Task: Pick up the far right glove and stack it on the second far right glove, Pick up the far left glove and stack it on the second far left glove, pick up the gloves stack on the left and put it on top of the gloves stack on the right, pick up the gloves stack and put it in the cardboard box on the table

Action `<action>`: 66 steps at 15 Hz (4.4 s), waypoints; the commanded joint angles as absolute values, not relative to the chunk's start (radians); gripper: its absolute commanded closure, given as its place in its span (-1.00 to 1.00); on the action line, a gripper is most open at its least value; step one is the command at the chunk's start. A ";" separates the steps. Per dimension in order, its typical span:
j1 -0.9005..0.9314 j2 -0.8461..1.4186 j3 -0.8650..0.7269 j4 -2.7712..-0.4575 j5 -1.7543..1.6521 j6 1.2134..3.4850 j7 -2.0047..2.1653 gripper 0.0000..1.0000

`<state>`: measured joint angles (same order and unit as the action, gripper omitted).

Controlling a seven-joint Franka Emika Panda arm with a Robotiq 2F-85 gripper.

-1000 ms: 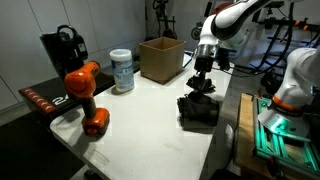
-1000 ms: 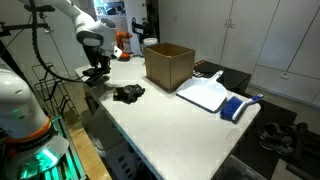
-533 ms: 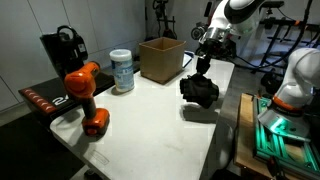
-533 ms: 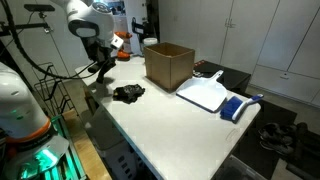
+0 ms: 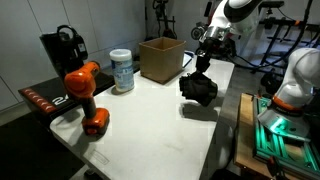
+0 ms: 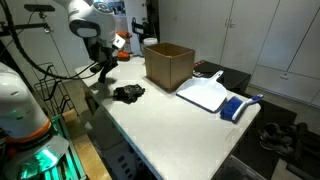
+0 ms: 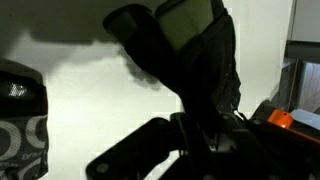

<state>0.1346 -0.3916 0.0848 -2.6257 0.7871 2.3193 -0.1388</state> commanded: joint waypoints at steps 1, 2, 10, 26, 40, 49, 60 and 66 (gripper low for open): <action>0.090 -0.430 -0.005 -2.628 0.794 2.236 -0.123 0.92; 0.079 -0.435 -0.039 -2.624 0.809 2.195 -0.137 0.92; -0.087 -0.429 -0.171 -2.601 0.798 2.060 -0.124 0.92; -0.160 -0.191 -0.185 -2.598 0.695 2.263 -0.115 0.92; -0.146 -0.184 -0.188 -2.563 0.432 2.281 -0.134 -0.85; -0.149 -0.103 -0.245 -2.528 0.561 2.239 -0.334 -1.00; -0.149 0.048 -0.203 -2.448 0.692 2.174 -0.671 -1.00; -0.152 0.110 -0.151 -2.389 0.740 2.148 -0.779 -1.00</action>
